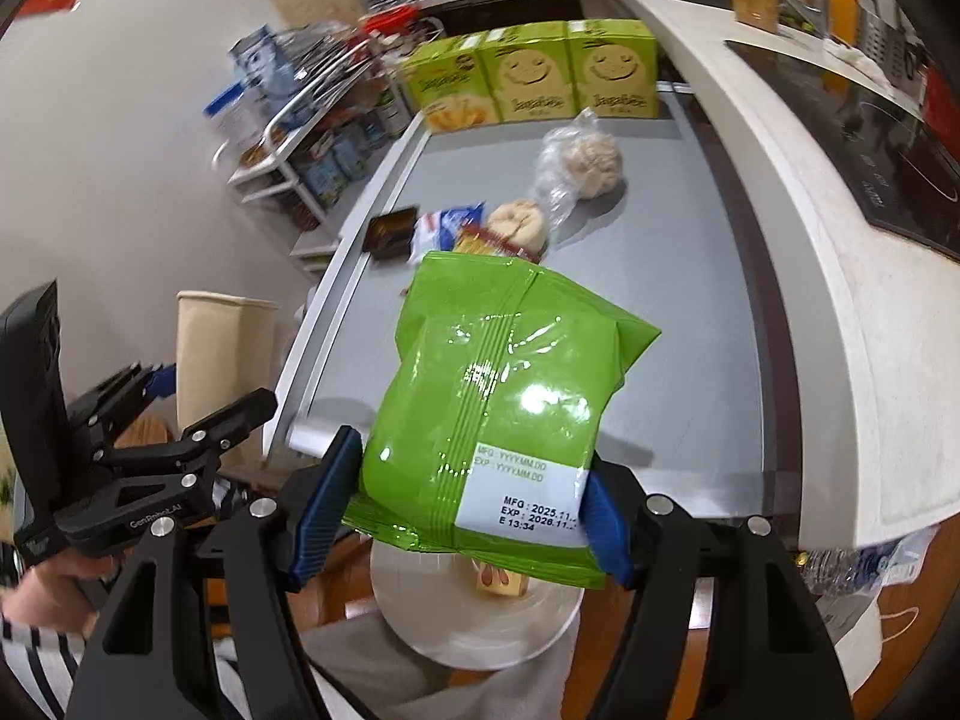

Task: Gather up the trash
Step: 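Carry the cup and green bag down over the white bin, then open both grippers to drop the cup and green bag into the bin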

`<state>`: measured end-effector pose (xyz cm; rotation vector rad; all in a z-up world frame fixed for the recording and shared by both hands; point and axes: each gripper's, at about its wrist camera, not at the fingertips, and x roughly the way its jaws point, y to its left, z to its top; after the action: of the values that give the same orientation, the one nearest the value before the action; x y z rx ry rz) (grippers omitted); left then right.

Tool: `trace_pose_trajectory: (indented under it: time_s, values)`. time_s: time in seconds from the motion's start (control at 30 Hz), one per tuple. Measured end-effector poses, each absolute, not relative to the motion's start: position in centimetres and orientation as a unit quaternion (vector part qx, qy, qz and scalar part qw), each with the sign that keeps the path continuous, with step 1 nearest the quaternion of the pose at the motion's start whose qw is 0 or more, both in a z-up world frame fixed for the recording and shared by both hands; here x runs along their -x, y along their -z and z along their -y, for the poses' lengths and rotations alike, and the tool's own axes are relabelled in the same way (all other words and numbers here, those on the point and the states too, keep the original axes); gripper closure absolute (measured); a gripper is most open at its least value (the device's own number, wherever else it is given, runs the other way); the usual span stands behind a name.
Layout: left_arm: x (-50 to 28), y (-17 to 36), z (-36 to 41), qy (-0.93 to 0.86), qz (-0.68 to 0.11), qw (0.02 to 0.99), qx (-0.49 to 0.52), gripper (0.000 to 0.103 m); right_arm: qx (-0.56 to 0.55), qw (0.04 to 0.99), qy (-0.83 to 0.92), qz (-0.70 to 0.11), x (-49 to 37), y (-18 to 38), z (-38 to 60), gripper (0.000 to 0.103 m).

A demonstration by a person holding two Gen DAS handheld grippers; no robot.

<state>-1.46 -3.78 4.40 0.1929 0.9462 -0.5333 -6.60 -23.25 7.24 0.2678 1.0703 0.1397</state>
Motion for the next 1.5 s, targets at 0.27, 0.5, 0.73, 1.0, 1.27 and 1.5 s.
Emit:
trace_pose_trajectory:
  time_s: [0.27,0.5,0.73,1.0,1.27,1.5]
  values:
    - [4.5,-2.2,3.6,0.278,-0.475,0.826,-0.121,0.029,-0.085,0.826,-0.107,-0.547,9.3,-5.3,21.5,0.036]
    - [6.9,1.1,3.8,0.297,-0.507,0.794,-0.153,0.029,-0.053,0.801,-0.125,-0.584,11.1,-2.4,20.0,0.036]
    - [8.1,5.1,3.9,0.296,-0.546,0.767,-0.164,0.029,-0.039,0.769,-0.125,-0.625,11.9,2.4,19.0,0.036]
    - [8.4,8.8,4.7,0.286,-0.574,0.746,-0.180,0.029,-0.055,0.743,-0.106,-0.659,11.9,7.4,18.4,0.036]
    - [8.3,10.5,5.5,0.274,-0.587,0.740,-0.184,0.029,-0.069,0.724,-0.085,-0.681,11.3,10.1,18.0,0.036]
    - [8.2,11.0,6.1,0.273,-0.592,0.734,-0.194,0.029,-0.064,0.720,-0.084,-0.686,11.1,10.9,17.8,0.036]
